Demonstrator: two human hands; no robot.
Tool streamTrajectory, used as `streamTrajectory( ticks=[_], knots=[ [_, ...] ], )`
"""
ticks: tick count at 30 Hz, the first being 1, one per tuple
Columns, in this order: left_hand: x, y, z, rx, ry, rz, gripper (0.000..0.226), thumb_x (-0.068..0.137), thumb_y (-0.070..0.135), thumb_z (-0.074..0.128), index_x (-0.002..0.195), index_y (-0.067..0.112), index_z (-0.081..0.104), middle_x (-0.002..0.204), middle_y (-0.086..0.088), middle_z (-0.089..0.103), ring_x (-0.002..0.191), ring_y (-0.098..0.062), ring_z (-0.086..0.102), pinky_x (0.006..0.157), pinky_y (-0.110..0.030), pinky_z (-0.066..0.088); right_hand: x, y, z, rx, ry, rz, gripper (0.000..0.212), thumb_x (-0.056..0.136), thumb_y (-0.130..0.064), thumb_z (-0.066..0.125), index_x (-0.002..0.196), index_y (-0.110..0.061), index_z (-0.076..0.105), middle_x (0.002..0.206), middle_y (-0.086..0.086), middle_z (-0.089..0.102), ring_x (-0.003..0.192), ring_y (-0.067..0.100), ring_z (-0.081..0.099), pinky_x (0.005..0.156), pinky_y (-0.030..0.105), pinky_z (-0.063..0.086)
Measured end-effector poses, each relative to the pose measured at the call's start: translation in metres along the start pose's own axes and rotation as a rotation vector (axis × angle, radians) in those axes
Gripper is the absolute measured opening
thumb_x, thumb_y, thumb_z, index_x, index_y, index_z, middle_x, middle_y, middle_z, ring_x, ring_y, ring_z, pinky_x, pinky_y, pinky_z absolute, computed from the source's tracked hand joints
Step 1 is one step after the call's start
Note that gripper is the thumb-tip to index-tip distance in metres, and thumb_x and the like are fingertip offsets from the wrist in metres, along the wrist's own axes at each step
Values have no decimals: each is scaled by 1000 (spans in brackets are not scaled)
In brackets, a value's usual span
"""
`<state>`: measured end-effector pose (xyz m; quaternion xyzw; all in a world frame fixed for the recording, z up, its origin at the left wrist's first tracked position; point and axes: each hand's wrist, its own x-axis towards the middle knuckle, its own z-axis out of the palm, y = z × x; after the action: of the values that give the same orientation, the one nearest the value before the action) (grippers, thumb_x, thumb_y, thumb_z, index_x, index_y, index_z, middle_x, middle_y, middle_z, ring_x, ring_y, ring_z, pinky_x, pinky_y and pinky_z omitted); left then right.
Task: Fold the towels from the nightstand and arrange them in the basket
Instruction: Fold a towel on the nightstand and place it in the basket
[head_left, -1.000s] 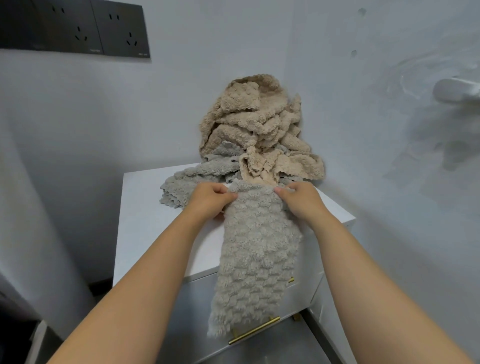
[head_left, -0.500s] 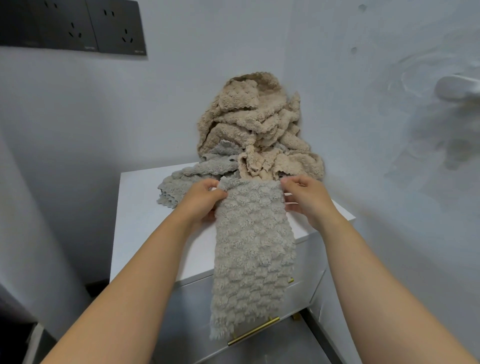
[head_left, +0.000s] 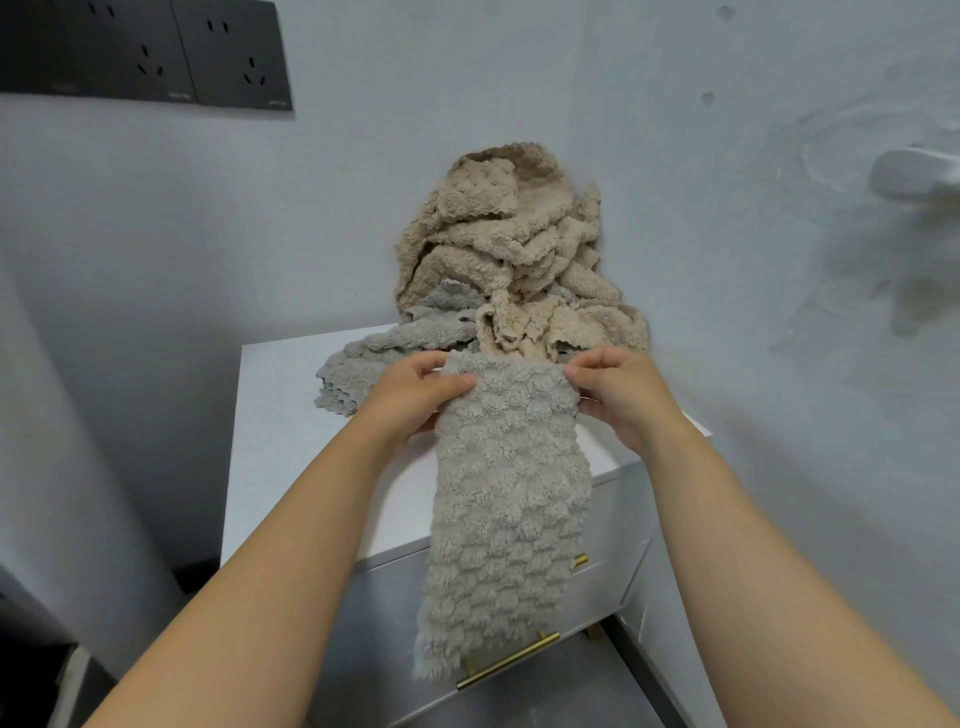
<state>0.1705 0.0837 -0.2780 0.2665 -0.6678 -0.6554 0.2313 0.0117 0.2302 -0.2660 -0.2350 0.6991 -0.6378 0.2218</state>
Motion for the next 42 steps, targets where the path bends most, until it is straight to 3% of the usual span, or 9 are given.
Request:
streamTrajectory(
  ticks=[6, 14, 17, 19, 22, 24, 30, 34, 42],
  knots=[
    [0, 1, 2, 12, 48, 55, 14, 83, 3, 68, 78, 15, 63, 56, 5, 57, 49, -10, 45, 51, -25, 34, 0, 2, -1, -122, 43, 7, 20, 84, 2, 66, 70, -11, 61, 71, 3, 60, 65, 12, 57, 63, 27, 56],
    [-4, 7, 2, -21, 12, 95, 39, 79, -17, 60, 96, 18, 66, 76, 3, 59, 57, -7, 53, 52, -20, 45, -2, -3, -1, -129, 34, -101, 27, 82, 17, 57, 85, -10, 60, 73, 6, 59, 67, 13, 56, 62, 20, 48],
    [-5, 11, 3, 68, -59, 61, 37, 79, -6, 68, 104, 21, 67, 69, 3, 41, 59, -10, 46, 56, -20, 46, -5, -11, 0, -196, -25, -176, 41, 82, 23, 45, 98, -10, 62, 77, 3, 57, 63, 12, 50, 57, 24, 41],
    [-8, 15, 6, 114, -124, 35, 17, 82, 4, 69, 94, 17, 68, 69, 4, 58, 60, -8, 58, 56, -19, 49, -6, -17, 1, -280, -81, -196, 49, 82, 23, 38, 105, -12, 64, 83, -2, 53, 65, 9, 46, 55, 22, 37],
    [-9, 18, 7, 186, -143, 43, 9, 85, 5, 66, 80, 12, 65, 55, 11, 64, 50, -1, 59, 49, -15, 46, -9, -27, -2, -450, -230, -184, 32, 90, 4, 51, 113, -14, 65, 92, -10, 53, 80, 5, 49, 70, 19, 40],
    [-7, 18, 5, 204, -144, 46, 10, 86, 3, 65, 80, 11, 65, 54, 10, 63, 48, 0, 57, 47, -14, 44, -13, -30, -6, -631, -343, -158, 8, 90, -20, 64, 93, -15, 69, 77, -10, 54, 68, 2, 46, 65, 19, 36],
    [-7, 26, -10, 533, -170, 15, 35, 82, 27, 73, 63, 15, 46, 46, 5, 42, 44, -11, 34, 44, -21, 27, -12, -33, -1, -765, -218, -173, 45, 83, -33, 71, 60, -5, 47, 56, 5, 32, 48, 16, 27, 50, 25, 23],
    [-8, 37, -17, 579, -144, 25, 27, 82, 27, 73, 80, 6, 56, 44, 1, 45, 38, -10, 38, 38, -18, 29, -20, -47, 7, -638, -330, -150, 44, 82, -52, 64, 82, -8, 66, 65, 6, 59, 48, 15, 48, 46, 25, 37],
    [-2, 35, -31, 615, -89, 37, 42, 80, 28, 75, 94, -9, 60, 45, -2, 45, 33, -10, 36, 37, -16, 28, -7, -52, 15, -785, -396, -201, 36, 72, -38, 79, 100, -17, 68, 81, -4, 59, 62, 10, 50, 52, 23, 39]
  ],
)
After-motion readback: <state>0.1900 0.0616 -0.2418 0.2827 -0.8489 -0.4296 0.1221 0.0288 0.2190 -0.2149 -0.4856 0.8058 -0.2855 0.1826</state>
